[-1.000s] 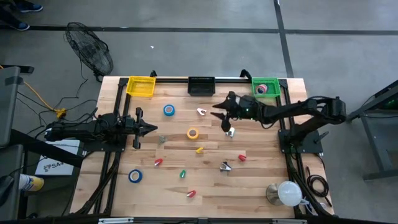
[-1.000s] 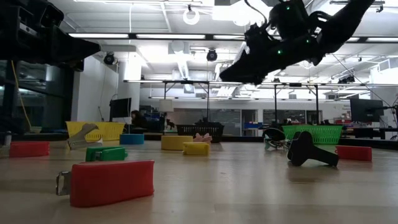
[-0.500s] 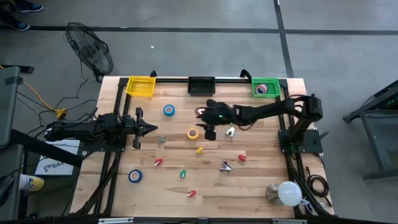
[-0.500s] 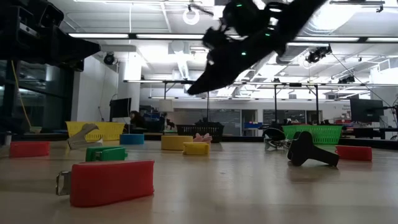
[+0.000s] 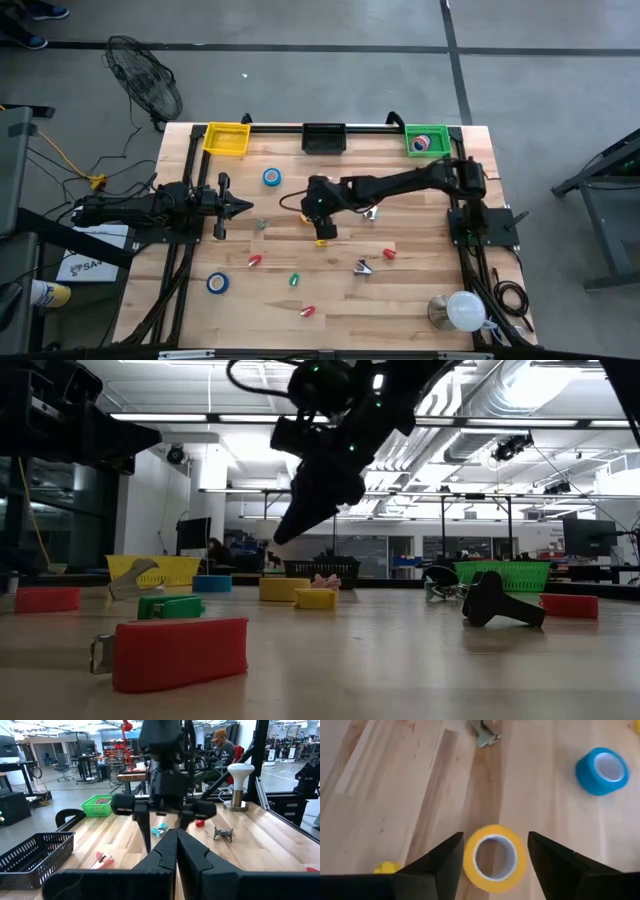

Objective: Pick and place Stapler, Stapler remover, tape
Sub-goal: Put the yellow tape into the green bin

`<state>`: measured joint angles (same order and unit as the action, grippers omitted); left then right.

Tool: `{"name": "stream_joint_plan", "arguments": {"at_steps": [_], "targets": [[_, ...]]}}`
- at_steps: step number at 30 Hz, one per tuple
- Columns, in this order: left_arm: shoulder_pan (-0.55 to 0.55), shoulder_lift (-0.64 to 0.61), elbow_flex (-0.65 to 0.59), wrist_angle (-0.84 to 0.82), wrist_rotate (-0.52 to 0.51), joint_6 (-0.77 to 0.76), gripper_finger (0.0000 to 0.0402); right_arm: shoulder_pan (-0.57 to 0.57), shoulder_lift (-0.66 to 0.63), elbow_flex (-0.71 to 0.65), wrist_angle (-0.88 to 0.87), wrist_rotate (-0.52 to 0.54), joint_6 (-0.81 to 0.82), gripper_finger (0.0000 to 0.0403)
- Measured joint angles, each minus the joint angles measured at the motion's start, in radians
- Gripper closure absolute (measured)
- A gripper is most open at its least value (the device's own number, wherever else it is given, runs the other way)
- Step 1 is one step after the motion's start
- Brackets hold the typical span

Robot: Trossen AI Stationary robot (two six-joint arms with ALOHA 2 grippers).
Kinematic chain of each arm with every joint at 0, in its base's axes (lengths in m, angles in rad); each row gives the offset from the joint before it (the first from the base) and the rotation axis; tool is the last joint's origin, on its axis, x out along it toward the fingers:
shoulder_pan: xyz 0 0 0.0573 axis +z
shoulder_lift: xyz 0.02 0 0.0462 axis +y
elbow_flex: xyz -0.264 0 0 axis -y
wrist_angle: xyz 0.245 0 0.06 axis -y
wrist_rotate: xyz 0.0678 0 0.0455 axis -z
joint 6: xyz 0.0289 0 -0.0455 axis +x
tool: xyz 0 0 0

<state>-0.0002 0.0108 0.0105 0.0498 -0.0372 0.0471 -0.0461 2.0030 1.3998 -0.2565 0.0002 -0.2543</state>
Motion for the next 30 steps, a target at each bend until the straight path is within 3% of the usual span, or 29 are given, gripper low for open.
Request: {"name": "stream_joint_plan", "arguments": {"at_steps": [7,17,30], "targets": [[0.0,0.0,0.0,0.0,0.0,0.0,0.04,0.008,0.084,0.002,-0.005,0.0,0.012,0.0193],[0.0,0.0,0.0,0.0,0.0,0.0,0.04,0.01,0.092,0.002,-0.012,-0.005,0.074,0.0199],[0.0,0.0,0.0,0.0,0.0,0.0,0.04,0.049,0.092,-0.008,-0.046,0.068,0.079,0.0279]]}}
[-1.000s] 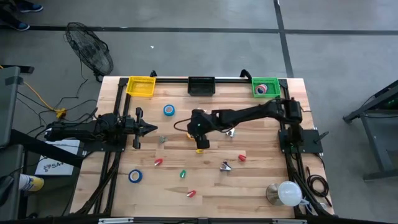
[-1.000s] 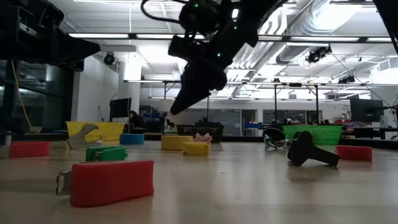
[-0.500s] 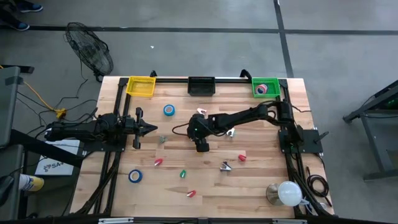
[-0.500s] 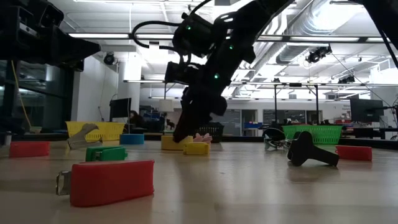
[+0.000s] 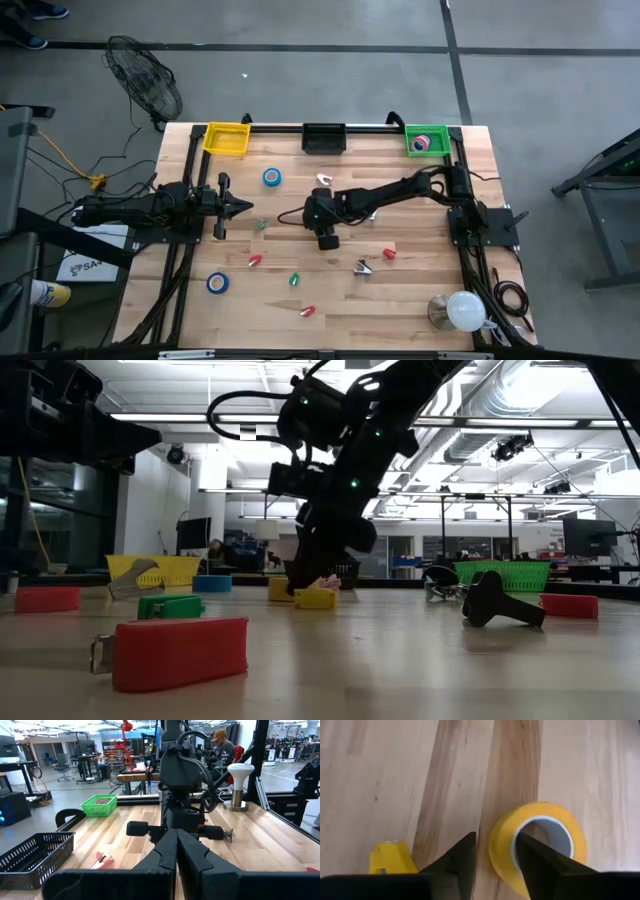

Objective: Pick and place Stapler, Stapler remover, tape
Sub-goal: Put the yellow tape into the green bin

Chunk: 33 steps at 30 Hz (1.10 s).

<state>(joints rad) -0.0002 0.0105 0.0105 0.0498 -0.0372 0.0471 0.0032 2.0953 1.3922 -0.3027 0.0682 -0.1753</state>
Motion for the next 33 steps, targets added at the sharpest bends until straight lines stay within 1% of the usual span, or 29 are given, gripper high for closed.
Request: {"name": "stream_joint_plan", "arguments": {"at_steps": [4,9,11,14,21,27,33], "targets": [[0.0,0.0,0.0,0.0,0.0,0.0,0.04,0.0,0.0,0.0,-0.022,0.042,0.033,0.0319],[0.0,0.0,0.0,0.0,0.0,0.0,0.04,0.0,-0.021,0.0,-0.094,0.099,0.097,0.0373],[0.0,0.0,0.0,0.0,0.0,0.0,0.04,-0.001,-0.044,0.0,-0.135,0.128,0.131,0.0373],[0.0,0.0,0.0,-0.001,0.001,0.0,0.04,-0.006,-0.085,0.002,-0.231,0.211,0.214,0.0373],[0.0,0.0,0.0,-0.001,0.0,0.0,0.04,-0.072,-0.192,0.002,-0.528,0.383,0.484,0.0372],[0.0,0.0,0.0,-0.002,0.0,0.0,0.04,-0.153,-0.21,0.0,-0.725,0.494,0.65,0.0373],[0.0,0.0,0.0,-0.003,0.0,0.0,0.04,-0.224,-0.21,0.0,-0.853,0.617,0.77,0.0372]]}}
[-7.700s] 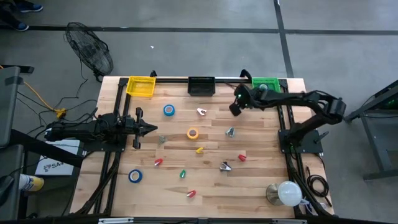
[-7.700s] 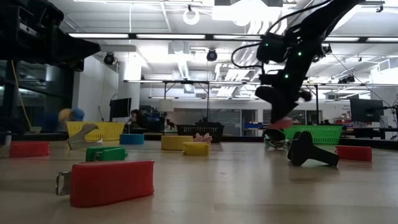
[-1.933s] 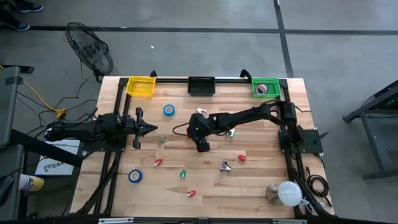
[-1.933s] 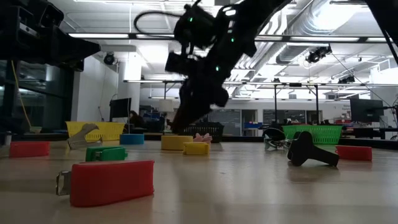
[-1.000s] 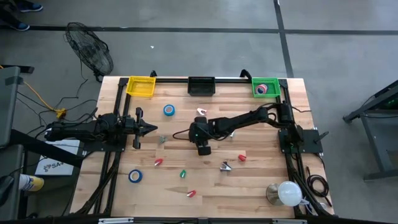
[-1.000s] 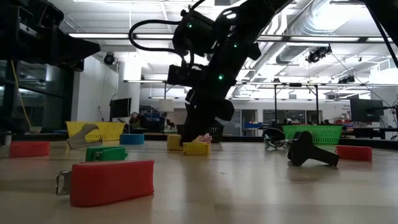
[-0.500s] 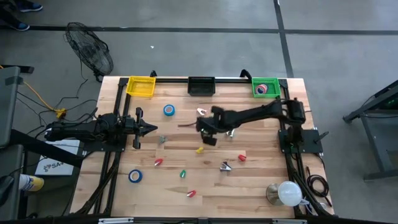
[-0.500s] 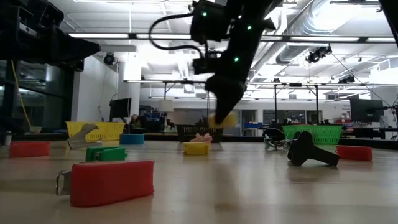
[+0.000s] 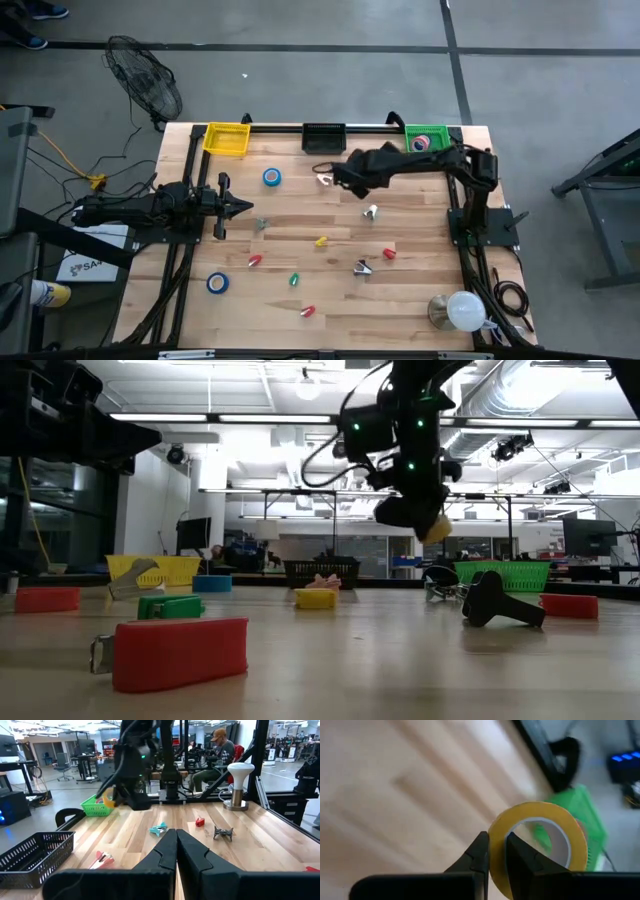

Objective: Pick and place Stapler, Stapler remover, tape
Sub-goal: Put the yellow tape into the green bin

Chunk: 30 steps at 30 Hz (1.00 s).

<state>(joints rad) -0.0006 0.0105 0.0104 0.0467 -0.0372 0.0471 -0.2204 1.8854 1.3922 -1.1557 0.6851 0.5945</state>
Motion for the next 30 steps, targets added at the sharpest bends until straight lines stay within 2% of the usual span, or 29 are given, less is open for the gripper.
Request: {"name": "stream_joint_plan", "arguments": {"at_steps": [8,16,21,24,30], "targets": [[0.0,0.0,0.0,0.0,0.0,0.0,0.04,-0.071,0.0,0.0,-0.126,0.121,0.133,0.0373],[0.0,0.0,0.0,0.0,0.0,0.0,0.04,-0.094,0.0,-0.015,-0.165,0.151,0.219,0.0373],[0.0,0.0,0.0,0.0,0.0,0.0,0.04,-0.094,-0.025,-0.137,-0.075,0.146,0.25,0.0373],[0.0,0.0,0.0,-0.002,0.0,0.0,0.04,-0.103,-0.067,-0.217,-0.064,0.176,0.323,0.0373],[0.0,0.0,0.0,-0.004,0.0,0.0,0.04,-0.15,-0.228,-0.375,0.008,0.255,0.47,0.0373]]}}
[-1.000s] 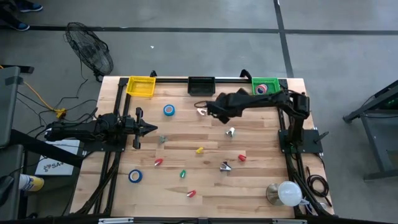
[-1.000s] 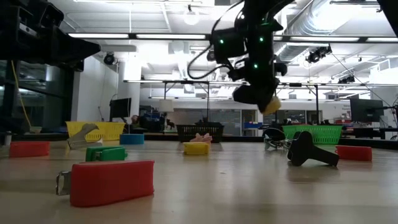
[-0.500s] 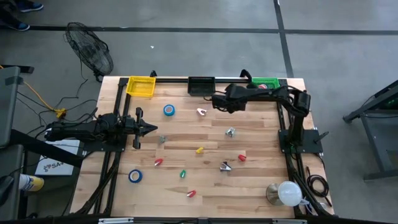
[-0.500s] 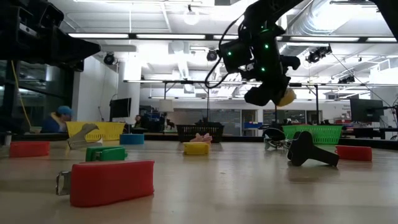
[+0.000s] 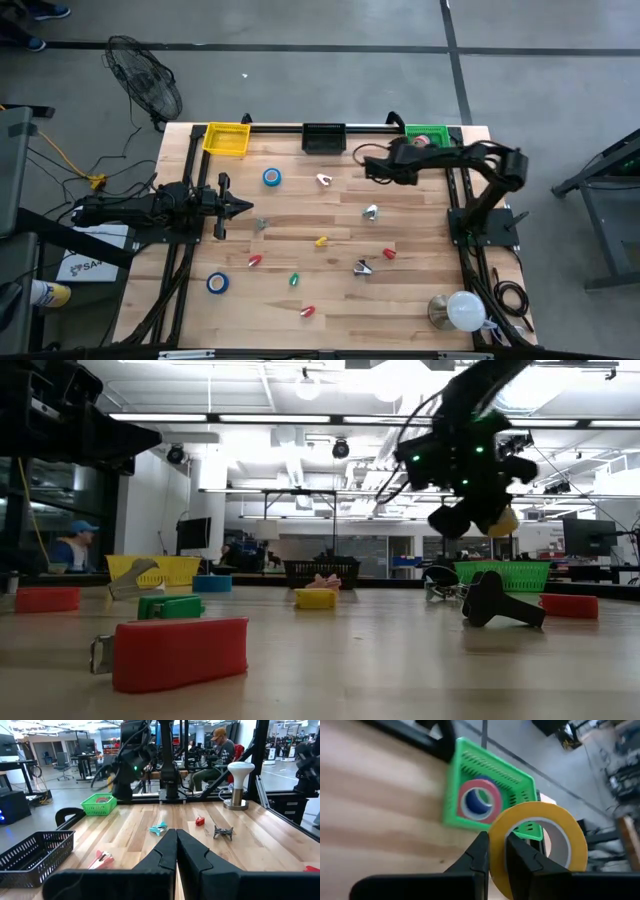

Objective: Pick and place Stapler, Stapler remover, tape
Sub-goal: Put the yellow tape into the green bin

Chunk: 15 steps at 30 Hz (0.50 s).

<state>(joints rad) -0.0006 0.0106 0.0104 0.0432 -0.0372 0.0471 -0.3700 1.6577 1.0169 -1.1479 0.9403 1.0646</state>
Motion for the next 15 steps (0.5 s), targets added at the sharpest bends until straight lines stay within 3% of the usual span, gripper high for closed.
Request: {"name": "stream_joint_plan", "arguments": {"at_steps": [7,15], "targets": [[0.0,0.0,0.0,0.0,0.0,0.0,0.04,-0.083,-0.174,-0.196,0.288,0.06,-0.024,0.0373],[0.0,0.0,0.0,0.0,0.0,0.0,0.04,-0.192,-0.258,-0.387,0.7,0.077,-0.128,0.037]]}}
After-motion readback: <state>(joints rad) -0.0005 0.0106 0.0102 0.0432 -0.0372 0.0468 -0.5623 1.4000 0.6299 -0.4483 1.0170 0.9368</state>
